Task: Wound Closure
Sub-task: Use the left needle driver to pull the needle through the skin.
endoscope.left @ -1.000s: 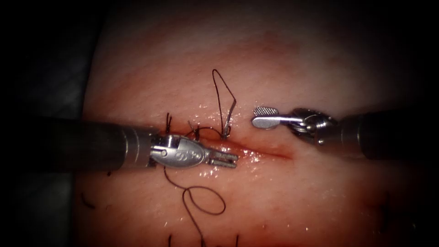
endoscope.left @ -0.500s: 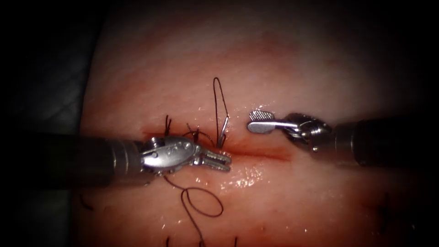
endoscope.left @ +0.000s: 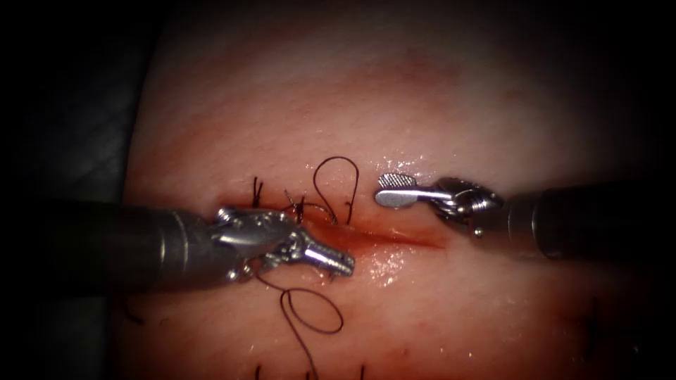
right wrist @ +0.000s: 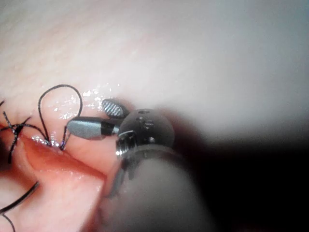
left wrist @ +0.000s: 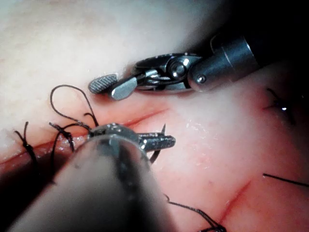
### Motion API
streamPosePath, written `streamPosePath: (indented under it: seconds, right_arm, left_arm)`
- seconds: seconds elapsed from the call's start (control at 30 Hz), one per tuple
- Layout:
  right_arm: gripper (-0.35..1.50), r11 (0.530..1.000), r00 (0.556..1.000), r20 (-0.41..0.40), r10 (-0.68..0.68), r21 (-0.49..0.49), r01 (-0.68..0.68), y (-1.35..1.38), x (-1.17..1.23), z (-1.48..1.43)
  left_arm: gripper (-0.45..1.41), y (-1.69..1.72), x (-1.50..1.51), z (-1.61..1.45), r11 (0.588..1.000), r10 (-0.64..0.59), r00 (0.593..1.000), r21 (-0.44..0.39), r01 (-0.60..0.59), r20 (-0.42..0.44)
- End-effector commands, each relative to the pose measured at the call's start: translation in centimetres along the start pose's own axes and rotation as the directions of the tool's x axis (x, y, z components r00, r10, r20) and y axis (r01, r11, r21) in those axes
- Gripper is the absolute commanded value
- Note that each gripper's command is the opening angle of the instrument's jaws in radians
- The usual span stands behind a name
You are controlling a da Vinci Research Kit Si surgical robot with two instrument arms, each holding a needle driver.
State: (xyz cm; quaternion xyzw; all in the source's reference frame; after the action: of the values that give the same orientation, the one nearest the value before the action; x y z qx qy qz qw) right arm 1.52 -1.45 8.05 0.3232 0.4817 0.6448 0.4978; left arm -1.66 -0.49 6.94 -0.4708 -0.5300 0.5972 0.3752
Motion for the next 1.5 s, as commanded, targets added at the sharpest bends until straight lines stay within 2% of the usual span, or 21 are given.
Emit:
streamPosePath:
  seconds: [0.03, 0.27, 0.47, 0.53, 0.63, 0.73, 0.8, 0.83, 0.9, 0.97, 1.03, 1.13, 1.2, 1.23, 1.27, 1.3, 1.37, 1.43, 1.5]
  right_arm:
    - [0.56, 1.000, 1.000, 0.001, 0.000, -0.002, 0.000, 0.03, -0.05, 0.08]
    - [0.50, 1.000, 1.000, 0.000, 0.012, -0.002, -0.012, 0.03, -0.05, 0.10]
    - [0.45, 1.000, 1.000, 0.001, 0.021, -0.003, -0.021, 0.06, -0.05, 0.10]
    - [0.45, 1.000, 1.000, 0.001, 0.020, -0.004, -0.020, 0.06, -0.05, 0.11]
    - [0.45, 1.000, 1.000, 0.001, 0.020, -0.003, -0.020, 0.07, -0.05, 0.10]
    - [0.47, 1.000, 1.000, 0.001, 0.020, -0.003, -0.020, 0.07, -0.05, 0.10]
    - [0.50, 1.000, 1.000, 0.004, 0.020, -0.005, -0.020, 0.07, -0.05, 0.10]
    - [0.56, 1.000, 1.000, 0.002, 0.020, -0.003, -0.020, 0.07, -0.04, 0.09]
    - [0.62, 1.000, 1.000, 0.002, 0.020, -0.003, -0.020, 0.07, -0.04, 0.09]
    - [0.64, 1.000, 1.000, 0.002, 0.020, -0.003, -0.020, 0.07, -0.04, 0.09]
    - [0.74, 1.000, 1.000, -0.001, -0.009, -0.003, 0.009, 0.07, -0.04, 0.09]
    - [0.91, 0.996, 0.996, -0.004, -0.091, -0.009, 0.091, 0.06, -0.03, 0.09]
    - [1.06, 0.980, 0.980, -0.004, -0.199, -0.013, 0.199, 0.04, -0.02, 0.09]
    - [1.13, 0.968, 0.968, 0.002, -0.250, -0.005, 0.250, 0.03, -0.01, 0.09]
    - [1.19, 0.943, 0.943, 0.009, -0.332, 0.001, 0.332, -0.01, 0.00, 0.08]
    - [1.23, 0.900, 0.900, 0.036, -0.435, -0.004, 0.436, -0.08, 0.02, 0.06]
    - [1.23, 0.842, 0.842, 0.050, -0.538, -0.009, 0.539, -0.20, 0.05, 0.02]
    - [1.18, 0.799, 0.798, 0.051, -0.600, -0.011, 0.602, -0.32, 0.07, -0.01]
    - [1.31, 0.761, 0.763, 0.044, -0.645, -0.050, 0.647, -0.48, 0.08, -0.03]
  left_arm:
    - [-0.45, -0.02, 0.00, 0.05, 0.999, -0.033, 0.999, -0.003, 0.033, 0.001]
    - [-0.45, 0.22, -0.02, -0.03, 0.985, -0.168, 0.986, -0.033, 0.169, 0.018]
    - [-0.45, 0.56, -0.05, -0.17, 0.979, -0.175, 0.982, -0.094, 0.181, 0.065]
    - [-0.45, 0.72, -0.07, -0.21, 0.991, -0.038, 0.997, -0.124, 0.046, 0.066]
    - [-0.45, 0.94, -0.09, -0.25, 0.975, 0.162, 0.985, -0.160, -0.151, 0.053]
    - [-0.45, 1.16, -0.11, -0.31, 0.902, 0.408, 0.913, -0.168, -0.398, 0.027]
    - [-0.45, 1.32, -0.11, -0.36, 0.821, 0.559, 0.829, -0.147, -0.552, 0.010]
    - [-0.45, 1.43, -0.09, -0.41, 0.755, 0.650, 0.760, -0.118, -0.645, 0.009]
    - [-0.45, 1.55, -0.06, -0.46, 0.688, 0.723, 0.691, -0.086, -0.720, 0.004]
    - [-0.45, 1.68, -0.03, -0.51, 0.596, 0.801, 0.598, -0.064, -0.800, -0.009]
    - [-0.45, 1.80, 0.00, -0.54, 0.535, 0.844, 0.536, -0.051, -0.843, -0.023]
    - [-0.45, 1.98, 0.04, -0.55, 0.436, 0.899, 0.437, -0.019, -0.900, -0.026]
    - [-0.45, 2.05, 0.07, -0.54, 0.388, 0.922, 0.388, 0.011, -0.922, -0.005]
    - [-0.45, 2.08, 0.08, -0.54, 0.348, 0.937, 0.348, 0.029, -0.937, 0.009]
    - [-0.45, 2.11, 0.10, -0.55, 0.324, 0.945, 0.325, 0.044, -0.945, 0.022]
    - [-0.45, 2.16, 0.15, -0.57, 0.267, 0.962, 0.271, 0.085, -0.960, 0.040]
    - [-0.45, 2.19, 0.19, -0.62, 0.236, 0.970, 0.241, 0.119, -0.965, 0.036]
    - [-0.45, 2.23, 0.25, -0.68, 0.182, 0.981, 0.191, 0.161, -0.970, 0.039]
    - [-0.45, 2.25, 0.28, -0.73, 0.143, 0.988, 0.153, 0.188, -0.972, 0.040]
